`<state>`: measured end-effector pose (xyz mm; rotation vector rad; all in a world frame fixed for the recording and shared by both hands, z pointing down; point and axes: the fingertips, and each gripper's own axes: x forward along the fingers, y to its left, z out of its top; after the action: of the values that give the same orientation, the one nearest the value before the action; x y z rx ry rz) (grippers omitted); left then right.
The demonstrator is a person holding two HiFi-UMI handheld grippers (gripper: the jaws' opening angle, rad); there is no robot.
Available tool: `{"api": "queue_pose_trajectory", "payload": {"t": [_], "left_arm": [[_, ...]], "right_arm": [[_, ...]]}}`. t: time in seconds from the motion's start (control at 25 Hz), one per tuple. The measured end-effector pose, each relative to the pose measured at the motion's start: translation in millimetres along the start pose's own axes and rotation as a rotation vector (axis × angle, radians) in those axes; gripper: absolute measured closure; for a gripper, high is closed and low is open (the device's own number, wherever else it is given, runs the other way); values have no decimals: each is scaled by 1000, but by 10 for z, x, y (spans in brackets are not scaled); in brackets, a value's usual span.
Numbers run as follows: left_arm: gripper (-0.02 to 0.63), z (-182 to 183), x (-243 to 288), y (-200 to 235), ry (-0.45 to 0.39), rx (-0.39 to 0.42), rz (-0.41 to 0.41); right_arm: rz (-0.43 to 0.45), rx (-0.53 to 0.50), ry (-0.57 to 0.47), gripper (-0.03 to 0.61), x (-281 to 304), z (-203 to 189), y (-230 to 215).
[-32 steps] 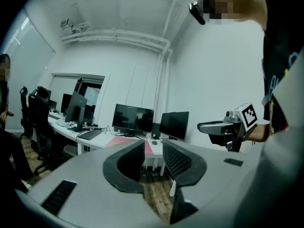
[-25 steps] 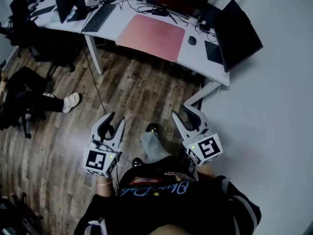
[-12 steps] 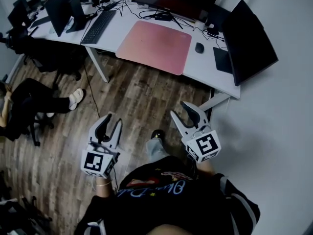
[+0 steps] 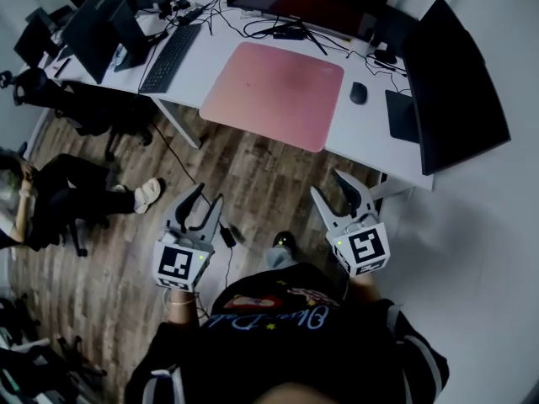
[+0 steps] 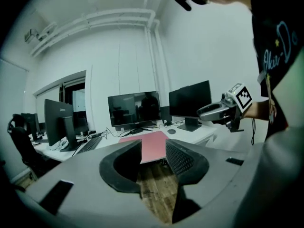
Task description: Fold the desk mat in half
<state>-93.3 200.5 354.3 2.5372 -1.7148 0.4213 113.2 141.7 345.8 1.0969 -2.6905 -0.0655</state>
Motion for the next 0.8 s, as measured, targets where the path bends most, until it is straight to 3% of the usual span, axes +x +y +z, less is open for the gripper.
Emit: {"api": "queue_pose_trajectory", "payload": {"t": [0.24, 0.56, 0.8], "left_arm": [[474, -28, 603, 96, 28, -9, -25], [430, -144, 1095, 330, 98, 64, -63], [381, -420, 1564, 624, 200, 198, -72]], "right_arm": [[29, -10, 34, 415, 310, -198, -256], [13, -117, 140, 396, 603, -451, -396], [-18, -222, 259, 368, 927, -731, -514]]}}
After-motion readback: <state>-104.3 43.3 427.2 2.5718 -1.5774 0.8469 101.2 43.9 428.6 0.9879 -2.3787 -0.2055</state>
